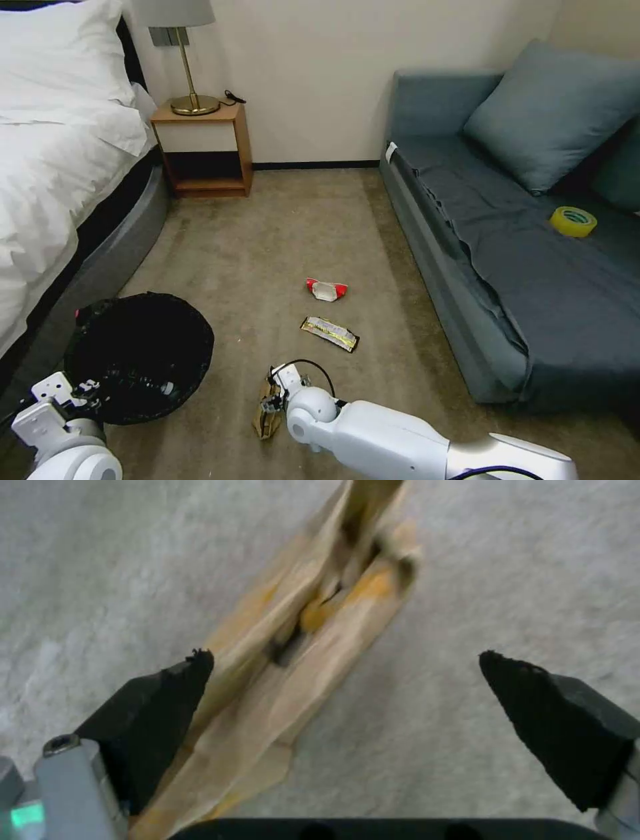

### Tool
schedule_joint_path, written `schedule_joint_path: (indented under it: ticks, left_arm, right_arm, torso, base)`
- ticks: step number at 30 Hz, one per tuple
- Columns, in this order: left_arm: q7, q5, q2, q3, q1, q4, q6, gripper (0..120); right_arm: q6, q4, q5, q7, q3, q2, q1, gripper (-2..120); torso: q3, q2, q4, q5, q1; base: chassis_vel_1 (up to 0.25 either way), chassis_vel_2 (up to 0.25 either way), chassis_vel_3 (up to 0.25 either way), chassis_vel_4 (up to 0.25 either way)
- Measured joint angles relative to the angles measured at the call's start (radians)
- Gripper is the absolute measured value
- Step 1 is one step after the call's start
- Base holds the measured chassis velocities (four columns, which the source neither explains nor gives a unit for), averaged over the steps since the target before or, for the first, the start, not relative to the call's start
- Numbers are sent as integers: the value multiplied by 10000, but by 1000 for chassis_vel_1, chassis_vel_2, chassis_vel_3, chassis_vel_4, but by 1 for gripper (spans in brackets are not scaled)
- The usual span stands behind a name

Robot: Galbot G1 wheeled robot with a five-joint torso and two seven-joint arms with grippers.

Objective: Pick up the trash bin, then pick up the garbage on the floor and place it into the trash bin.

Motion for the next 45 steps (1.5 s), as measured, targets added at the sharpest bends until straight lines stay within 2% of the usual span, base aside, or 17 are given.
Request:
schedule_joint_path:
  ticks: [12,14,16,20,23,25,26,29,31,34,35,38,45]
  left_arm:
    - [-1,107,-75,-10,97,-96,-43,1]
    - [-1,128,-78,-10,108,-125,-48,1]
    - [-1,129,-78,-9,111,-132,-48,1]
    - [-1,135,-80,-20,121,-142,-64,1]
    - [-1,136,-79,-22,121,-141,-70,1]
    - [-1,136,-79,-27,117,-124,-75,1]
    - [-1,136,-79,-27,117,-124,-75,1]
    - [-1,136,-69,-32,77,-76,-86,1]
    - [-1,136,-67,-32,71,-64,-90,1]
    - [0,137,-60,-33,52,-16,-105,1]
    - [0,137,-60,-33,52,-16,-105,1]
    - [-1,136,-61,-33,33,15,-110,1]
    - [-1,148,-84,-9,26,30,-125,1]
  right_arm:
    - [335,-552,-386,-238,-244,291,-57,99]
    - [436,-584,-482,-325,-275,294,-91,90]
    - [471,-585,-507,-349,-275,293,-100,87]
    - [632,-575,-634,-454,-282,260,-120,67]
    - [651,-534,-639,-469,-288,234,-119,61]
    - [672,-476,-644,-481,-315,201,-113,50]
    - [672,-476,-644,-481,-315,201,-113,50]
    - [703,-312,-638,-505,-382,120,-72,35]
    - [713,-272,-635,-505,-383,112,-72,31]
    - [750,-178,-625,-513,-399,92,-85,16]
    - [750,-178,-625,-513,-399,92,-85,16]
    - [803,-65,-590,-533,-418,60,-91,3]
    - [882,294,-527,-559,-455,-59,-96,0]
  torso:
    - [0,0,1,0,0]
    - [0,0,0,0,0]
    - [0,0,0,0,0]
    - [0,0,0,0,0]
    - [0,0,0,0,0]
    - [0,0,0,1,0]
    - [0,0,0,1,0]
    - [0,0,0,1,0]
    - [0,0,0,1,0]
    - [0,0,0,1,0]
    - [0,0,0,1,0]
    - [0,0,0,1,0]
    - [0,0,0,1,0]
  base:
    - [0,0,0,0]
    - [0,0,0,0]
    - [0,0,0,0]
    - [0,0,0,0]
    - [0,0,0,0]
    - [0,0,0,0]
    - [0,0,0,0]
    - [0,0,0,0]
    - [0,0,0,0]
    - [0,0,0,0]
    - [0,0,0,0]
    - [0,0,0,0]
    - [0,0,0,0]
